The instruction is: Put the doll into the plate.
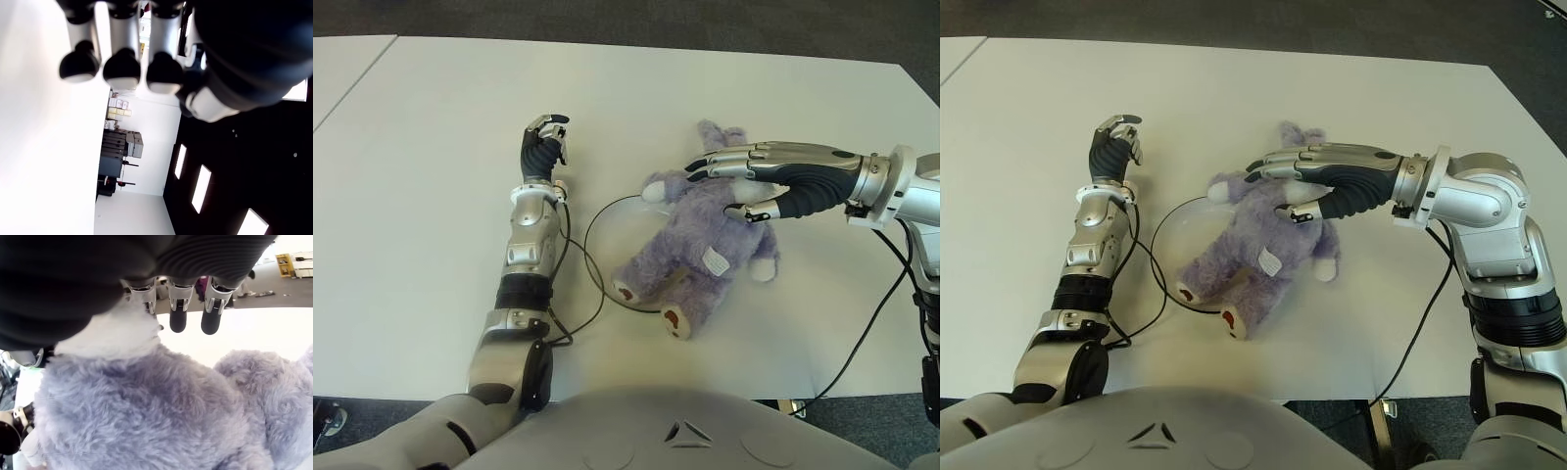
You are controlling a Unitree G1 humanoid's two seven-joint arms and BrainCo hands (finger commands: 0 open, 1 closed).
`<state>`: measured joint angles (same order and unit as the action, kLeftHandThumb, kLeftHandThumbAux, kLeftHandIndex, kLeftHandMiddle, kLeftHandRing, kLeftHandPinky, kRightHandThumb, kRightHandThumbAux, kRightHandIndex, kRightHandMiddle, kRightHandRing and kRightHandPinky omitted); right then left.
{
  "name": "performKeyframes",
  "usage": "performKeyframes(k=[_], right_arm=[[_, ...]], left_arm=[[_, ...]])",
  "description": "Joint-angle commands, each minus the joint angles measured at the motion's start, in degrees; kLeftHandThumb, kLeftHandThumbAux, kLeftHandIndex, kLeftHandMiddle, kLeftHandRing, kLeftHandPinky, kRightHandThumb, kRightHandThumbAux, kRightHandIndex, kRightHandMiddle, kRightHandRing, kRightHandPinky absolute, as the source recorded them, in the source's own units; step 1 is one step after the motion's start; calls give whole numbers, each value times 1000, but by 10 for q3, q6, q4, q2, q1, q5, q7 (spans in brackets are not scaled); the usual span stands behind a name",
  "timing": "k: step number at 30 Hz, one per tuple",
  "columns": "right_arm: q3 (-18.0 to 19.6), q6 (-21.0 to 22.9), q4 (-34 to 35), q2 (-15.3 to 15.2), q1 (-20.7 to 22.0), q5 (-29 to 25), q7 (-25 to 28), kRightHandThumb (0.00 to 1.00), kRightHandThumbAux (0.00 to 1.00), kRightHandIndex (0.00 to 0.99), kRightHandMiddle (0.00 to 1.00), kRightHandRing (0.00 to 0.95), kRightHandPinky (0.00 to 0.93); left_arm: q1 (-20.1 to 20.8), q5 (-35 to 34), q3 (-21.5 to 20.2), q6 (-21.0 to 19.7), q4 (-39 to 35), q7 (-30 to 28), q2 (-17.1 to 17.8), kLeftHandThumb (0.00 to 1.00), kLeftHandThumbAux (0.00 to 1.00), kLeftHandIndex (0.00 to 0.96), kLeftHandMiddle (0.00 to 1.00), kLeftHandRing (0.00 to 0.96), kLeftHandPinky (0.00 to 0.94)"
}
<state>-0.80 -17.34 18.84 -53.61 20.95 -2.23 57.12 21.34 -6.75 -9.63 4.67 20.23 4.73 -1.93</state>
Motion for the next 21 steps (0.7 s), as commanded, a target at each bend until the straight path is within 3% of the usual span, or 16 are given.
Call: performKeyframes(k=[1, 12, 21], right_arm=[[-8, -11, -6, -10, 5, -20, 24, 526, 172, 0, 0, 0, 0], [-19, 25, 9, -29, 2, -45, 69, 545, 194, 0, 0, 0, 0], [-21, 22, 19, -30, -16, -34, 71, 527, 225, 0, 0, 0, 0]], left_arm=[[-13, 0, 1, -9, -3, 2, -1, 709, 704, 442, 855, 859, 828], [-16, 2, 2, -11, -6, 4, -1, 708, 705, 442, 859, 860, 823], [-19, 2, 3, -15, -12, 4, -2, 707, 706, 442, 864, 864, 825]])
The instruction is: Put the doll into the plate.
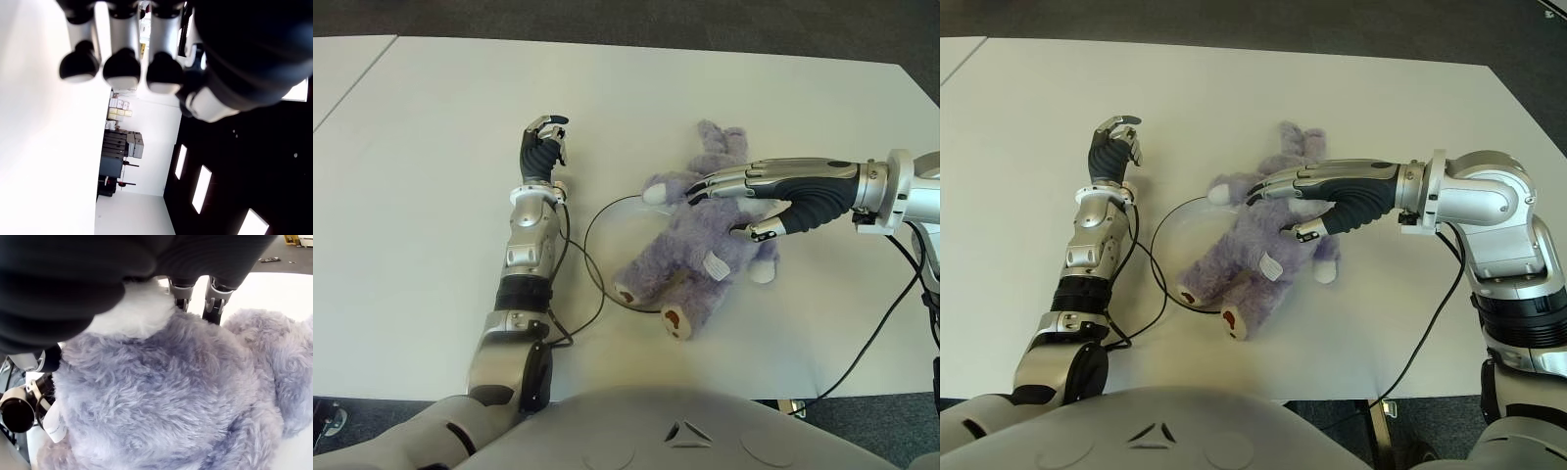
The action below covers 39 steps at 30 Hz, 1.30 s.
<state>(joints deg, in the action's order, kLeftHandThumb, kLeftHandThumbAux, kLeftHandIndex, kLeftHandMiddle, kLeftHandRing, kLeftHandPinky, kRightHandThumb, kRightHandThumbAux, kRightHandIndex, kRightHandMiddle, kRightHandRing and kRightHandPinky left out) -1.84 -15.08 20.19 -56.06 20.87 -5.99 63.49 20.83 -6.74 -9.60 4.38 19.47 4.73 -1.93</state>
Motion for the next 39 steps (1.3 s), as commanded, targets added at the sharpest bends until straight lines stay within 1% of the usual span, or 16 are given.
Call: performKeyframes(k=[1, 12, 17, 19, 20, 21, 24, 25, 26, 27, 28, 30, 33, 36, 38, 39], right_arm=[[-10, -1, 7, -6, -17, 4, 8, 519, 231, 0, 0, 0, 0], [-27, 9, 14, -12, -24, 9, 21, 463, 261, 0, 0, 0, 0], [-47, 37, 19, -2, -34, 33, 6, 451, 281, 0, 0, 0, 64], [-68, 53, 8, 20, -48, 61, -19, 444, 302, 0, 0, 0, 97], [-85, 63, -8, 47, -68, 90, -53, 442, 308, 0, 0, 0, 103], [-97, 71, -18, 65, -82, 111, -78, 438, 334, 29, 0, 37, 144], [-100, 94, -22, 101, -121, 141, -144, 454, 369, 117, 15, 100, 202], [-95, 102, -17, 108, -129, 146, -161, 474, 379, 187, 55, 144, 257], [-89, 107, -12, 119, -141, 159, -187, 481, 383, 213, 69, 161, 277], [-85, 110, -8, 127, -150, 168, -205, 560, 497, 292, 124, 202, 323], [-81, 117, -2, 134, -159, 178, -222, 588, 537, 320, 143, 217, 340], [-75, 131, 8, 145, -171, 190, -247, 657, 631, 389, 234, 323, 437], [-65, 145, 15, 162, -186, 192, -276, 697, 671, 425, 348, 457, 545], [-57, 153, 18, 182, -197, 188, -305, 716, 683, 439, 452, 530, 592], [-55, 165, 22, 194, -202, 189, -322, 726, 687, 443, 566, 610, 617], [-54, 171, 25, 199, -204, 190, -328, 733, 691, 444, 634, 669, 665]], left_arm=[[-14, 2, 3, -12, -6, 4, -2, 707, 706, 442, 864, 864, 824], [-18, 2, 3, -16, -13, 3, -2, 707, 706, 442, 865, 865, 824], [-21, 3, 5, -15, -18, 4, -2, 707, 706, 442, 867, 866, 823], [-22, 4, 5, -15, -19, 4, -2, 707, 706, 442, 868, 866, 820], [-22, 4, 5, -14, -20, 5, -2, 707, 706, 442, 868, 866, 819], [-23, 4, 6, -14, -20, 5, -2, 707, 706, 442, 868, 866, 817], [-24, 4, 5, -14, -22, 6, -2, 707, 706, 442, 867, 864, 813], [-24, 4, 5, -13, -22, 7, -2, 707, 705, 442, 866, 863, 811], [-25, 4, 5, -13, -23, 8, -3, 707, 705, 442, 866, 863, 811], [-26, 3, 5, -13, -25, 8, -3, 708, 705, 442, 865, 862, 810], [-27, 3, 5, -13, -27, 9, -3, 708, 705, 442, 865, 862, 810], [-28, 3, 4, -14, -29, 11, -4, 708, 705, 442, 865, 862, 813], [-28, 1, 3, -13, -29, 13, -5, 709, 704, 442, 866, 863, 823], [-27, 0, 2, -11, -27, 13, -5, 709, 704, 442, 868, 865, 827], [-26, -1, 2, -9, -26, 12, -4, 709, 704, 442, 868, 866, 823], [-26, -1, 1, -8, -26, 12, -4, 709, 704, 442, 867, 865, 817]])
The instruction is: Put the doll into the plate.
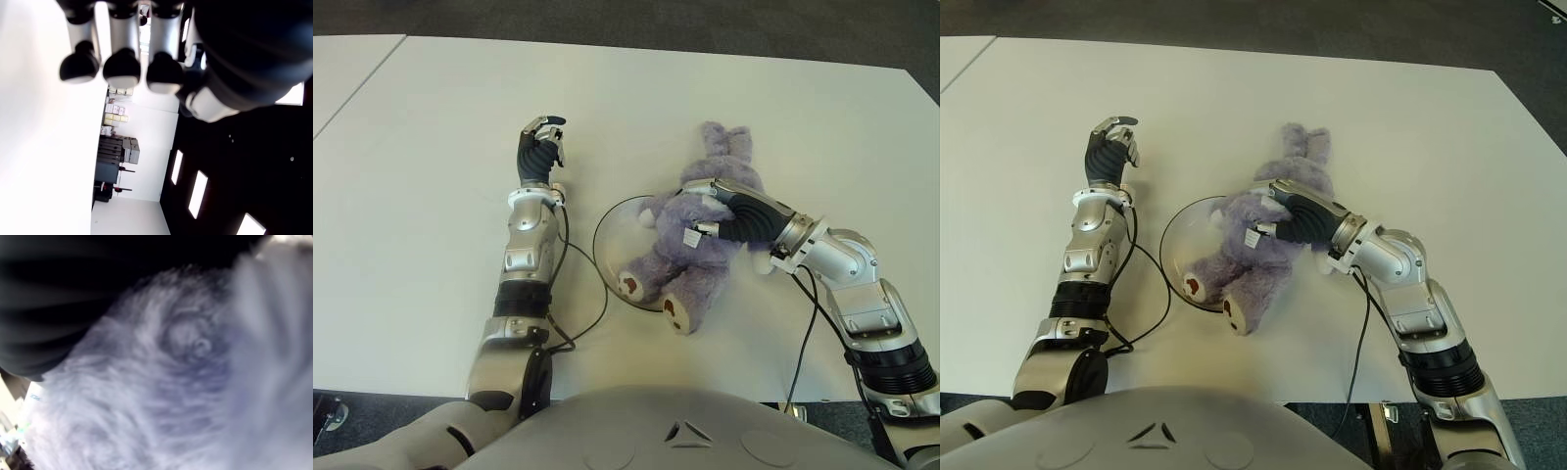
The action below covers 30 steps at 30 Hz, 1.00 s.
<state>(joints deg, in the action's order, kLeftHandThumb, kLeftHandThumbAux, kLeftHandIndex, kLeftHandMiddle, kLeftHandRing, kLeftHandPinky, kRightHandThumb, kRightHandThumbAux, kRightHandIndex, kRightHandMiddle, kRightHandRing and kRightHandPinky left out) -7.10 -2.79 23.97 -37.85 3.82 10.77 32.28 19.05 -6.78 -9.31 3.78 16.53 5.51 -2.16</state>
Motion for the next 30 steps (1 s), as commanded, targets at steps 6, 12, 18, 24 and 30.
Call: performKeyframes(k=[6, 12, 18, 24, 30], right_arm=[[1, 76, -8, 38, -45, 16, -36, 747, 703, 442, 799, 796, 772], [3, 97, 7, 49, -51, 16, -44, 750, 707, 441, 861, 846, 822], [4, 116, 21, 61, -52, 16, -54, 750, 709, 441, 884, 866, 846], [16, 127, 31, 72, -39, 5, -62, 749, 709, 440, 897, 878, 862], [32, 166, 74, 82, -9, -3, -66, 749, 709, 440, 902, 885, 867]], left_arm=[[-8, -1, -3, -1, 4, 3, -2, 709, 704, 442, 864, 863, 818], [-7, -3, -6, 2, 6, 2, -2, 708, 705, 442, 865, 863, 818], [-5, -3, -9, 5, 11, 0, -1, 709, 705, 442, 864, 863, 820], [0, -2, -10, 12, 22, 0, 1, 708, 705, 442, 867, 865, 822], [2, -3, -10, 11, 25, 0, 2, 708, 705, 442, 867, 864, 813]])
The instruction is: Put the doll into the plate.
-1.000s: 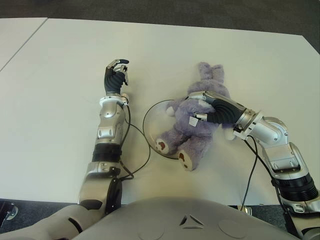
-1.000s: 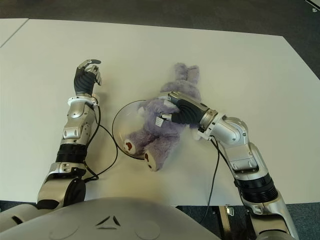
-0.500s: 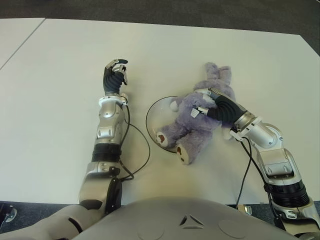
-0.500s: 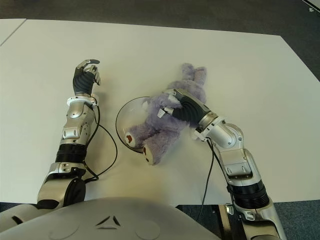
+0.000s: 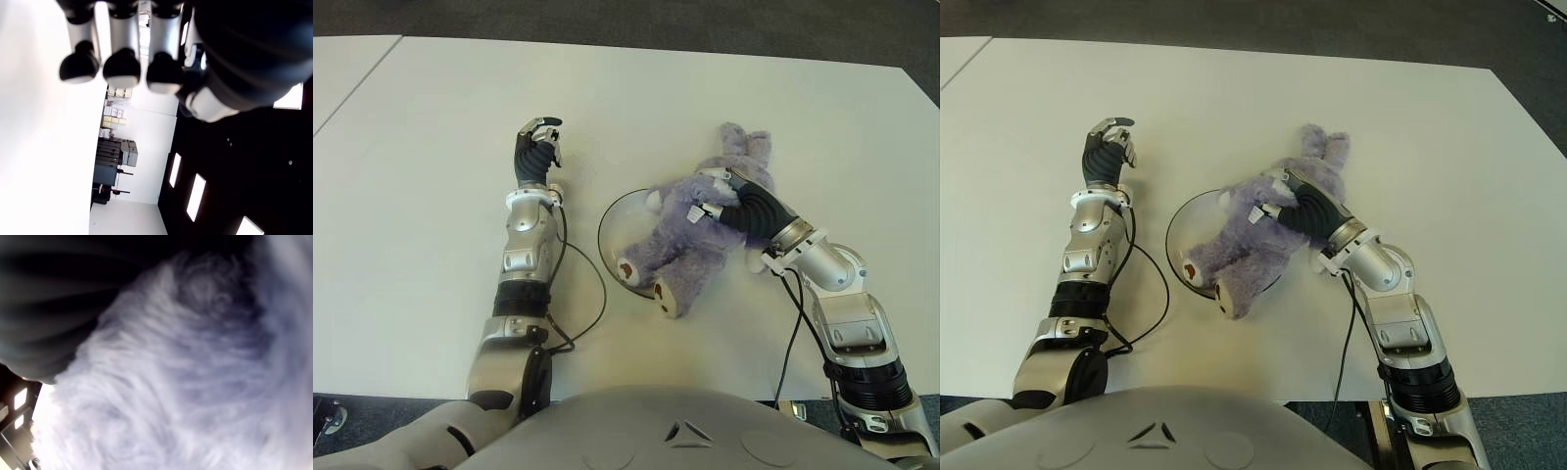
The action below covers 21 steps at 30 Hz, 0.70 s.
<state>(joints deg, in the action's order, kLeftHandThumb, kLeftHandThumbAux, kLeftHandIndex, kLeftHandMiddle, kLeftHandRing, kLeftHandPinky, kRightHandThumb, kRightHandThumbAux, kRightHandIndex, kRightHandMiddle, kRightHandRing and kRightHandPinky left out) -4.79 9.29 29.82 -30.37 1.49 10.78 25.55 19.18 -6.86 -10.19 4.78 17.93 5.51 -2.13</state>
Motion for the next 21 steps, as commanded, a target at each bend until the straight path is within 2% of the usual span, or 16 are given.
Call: performKeyframes(k=[1, 3, 9, 21], right_arm=[[11, 53, 24, 10, 21, -2, -1, 749, 709, 440, 902, 885, 869], [11, 68, 40, 16, 40, 2, -7, 749, 708, 441, 900, 886, 877], [9, 81, 51, 26, 58, 12, -18, 748, 708, 441, 896, 886, 886], [15, 120, 64, 39, 102, -3, -14, 748, 707, 441, 884, 881, 871]], left_arm=[[1, -2, -1, 1, 11, 0, 1, 708, 705, 442, 867, 864, 813], [1, -3, -2, 0, 11, 0, 1, 708, 705, 442, 867, 864, 813], [4, -4, -3, 0, 15, 1, 0, 708, 705, 442, 866, 864, 815], [5, -2, 1, -2, 16, 5, -2, 708, 705, 442, 868, 865, 821]])
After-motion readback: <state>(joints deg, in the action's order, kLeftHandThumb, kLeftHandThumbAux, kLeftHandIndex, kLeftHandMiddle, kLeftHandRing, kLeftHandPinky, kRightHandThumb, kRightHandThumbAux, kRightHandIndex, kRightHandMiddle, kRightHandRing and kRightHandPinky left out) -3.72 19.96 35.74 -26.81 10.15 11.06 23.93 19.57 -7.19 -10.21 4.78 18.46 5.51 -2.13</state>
